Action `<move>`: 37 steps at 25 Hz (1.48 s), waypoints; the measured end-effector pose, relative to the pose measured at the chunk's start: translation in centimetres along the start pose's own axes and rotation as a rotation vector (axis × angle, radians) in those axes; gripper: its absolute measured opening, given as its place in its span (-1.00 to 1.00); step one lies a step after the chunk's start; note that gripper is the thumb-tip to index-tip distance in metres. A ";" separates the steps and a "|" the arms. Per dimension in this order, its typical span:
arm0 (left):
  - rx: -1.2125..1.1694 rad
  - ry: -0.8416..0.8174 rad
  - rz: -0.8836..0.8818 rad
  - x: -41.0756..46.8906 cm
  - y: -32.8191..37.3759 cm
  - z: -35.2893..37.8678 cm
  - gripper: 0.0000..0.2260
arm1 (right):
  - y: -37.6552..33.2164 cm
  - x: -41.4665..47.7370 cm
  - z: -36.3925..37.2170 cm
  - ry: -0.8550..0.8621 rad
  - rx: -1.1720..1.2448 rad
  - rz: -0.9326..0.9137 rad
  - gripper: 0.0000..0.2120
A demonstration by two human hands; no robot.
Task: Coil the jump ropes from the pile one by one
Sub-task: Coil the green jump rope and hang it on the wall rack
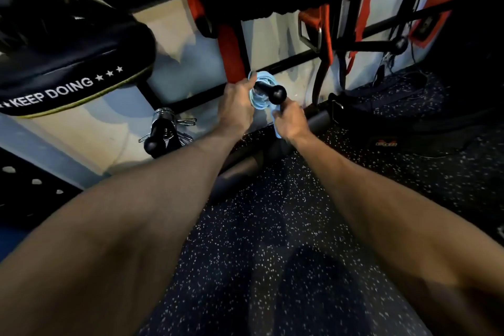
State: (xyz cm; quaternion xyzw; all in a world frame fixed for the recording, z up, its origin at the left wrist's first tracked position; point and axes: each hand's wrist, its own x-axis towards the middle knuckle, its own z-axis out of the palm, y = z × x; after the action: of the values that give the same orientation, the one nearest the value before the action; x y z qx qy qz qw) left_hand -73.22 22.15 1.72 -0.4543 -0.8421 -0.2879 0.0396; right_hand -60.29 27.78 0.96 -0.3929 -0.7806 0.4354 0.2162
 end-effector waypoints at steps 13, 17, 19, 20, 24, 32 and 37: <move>0.082 -0.484 -0.239 -17.1 7.6 -3.8 -0.84 | 7.0 -18.4 -9.0 -0.210 -0.184 0.259 -0.76; 0.097 -0.792 -0.129 -22.7 14.4 -2.0 -0.85 | 9.1 -28.3 -14.0 -0.260 -0.274 0.377 -0.82; 0.080 -0.897 -0.049 -25.9 18.1 -0.1 -0.84 | 11.7 -33.2 -15.4 -0.210 -0.334 0.432 -0.86; 0.077 -0.937 -0.005 -27.6 19.7 1.0 -0.83 | 13.2 -35.6 -15.9 -0.179 -0.345 0.474 -0.87; 0.060 -1.042 0.149 -35.8 25.3 5.3 -0.83 | 17.4 -43.6 -17.8 -0.069 -0.386 0.669 -0.83; 0.101 -1.432 0.313 -52.2 27.6 6.9 -0.88 | 19.6 -57.5 -16.0 -0.012 -0.267 1.072 -0.71; 0.138 -1.530 0.326 -57.2 24.5 5.8 -0.70 | 18.6 -61.2 -12.7 0.048 -0.016 1.179 -0.74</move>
State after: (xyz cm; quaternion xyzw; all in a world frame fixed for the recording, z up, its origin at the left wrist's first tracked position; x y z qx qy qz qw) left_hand -19.36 -6.96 -10.91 -0.6408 -0.5739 0.1676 -0.4816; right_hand -7.18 -9.03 -7.90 -0.7717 -0.4286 0.4674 -0.0477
